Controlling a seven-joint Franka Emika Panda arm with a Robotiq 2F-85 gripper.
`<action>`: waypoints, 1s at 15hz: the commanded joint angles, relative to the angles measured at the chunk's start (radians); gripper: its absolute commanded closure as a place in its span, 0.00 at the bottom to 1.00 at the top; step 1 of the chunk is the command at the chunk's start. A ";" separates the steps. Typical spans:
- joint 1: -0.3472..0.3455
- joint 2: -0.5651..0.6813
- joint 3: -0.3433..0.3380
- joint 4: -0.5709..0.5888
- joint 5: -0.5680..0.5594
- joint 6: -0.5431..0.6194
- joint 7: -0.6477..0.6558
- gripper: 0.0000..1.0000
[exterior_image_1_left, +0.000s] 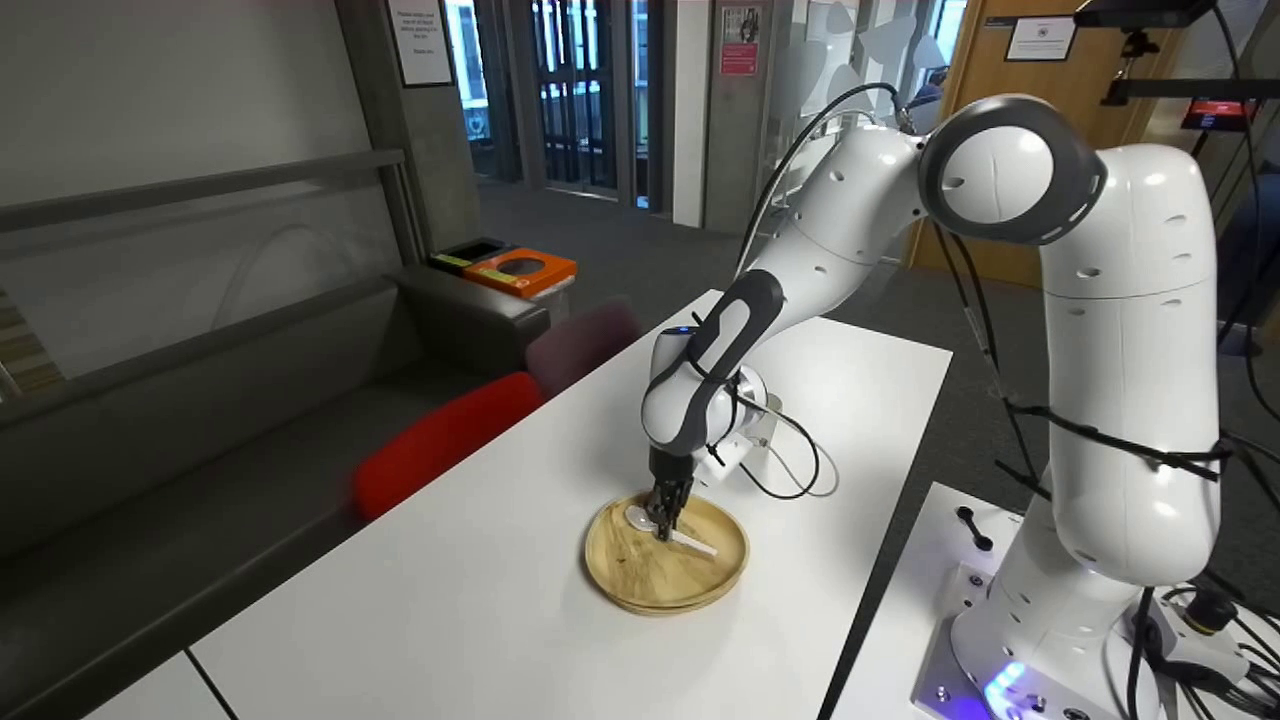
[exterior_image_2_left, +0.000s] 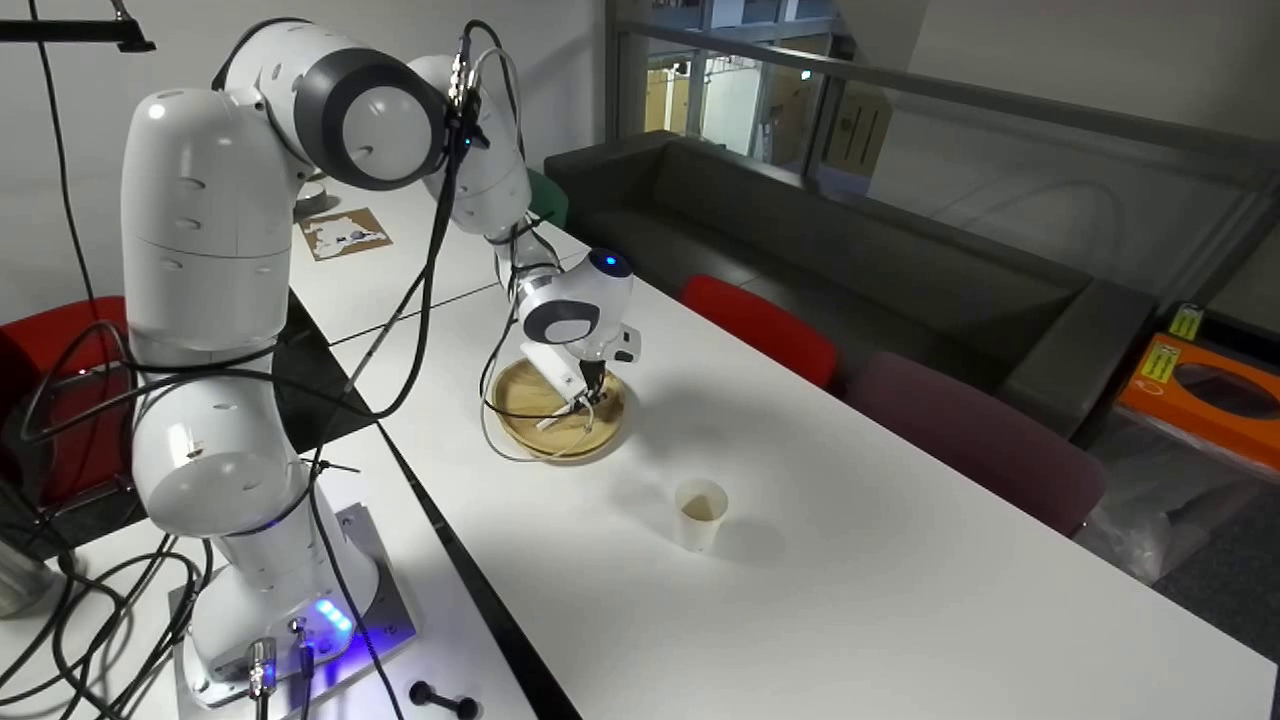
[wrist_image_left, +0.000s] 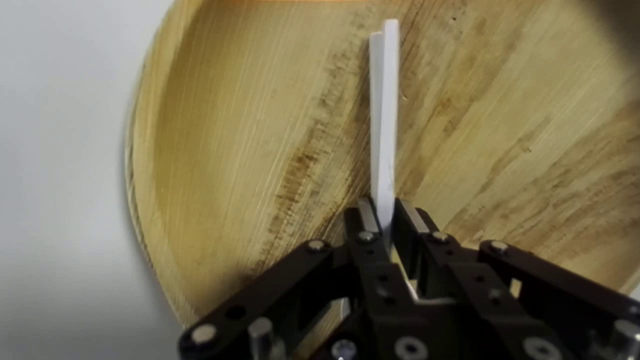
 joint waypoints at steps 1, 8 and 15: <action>-0.003 -0.007 -0.005 0.002 -0.034 -0.002 0.034 0.49; -0.057 -0.104 0.017 -0.003 0.005 -0.071 -0.030 0.01; -0.134 -0.320 -0.086 0.082 0.089 -0.285 -0.199 0.00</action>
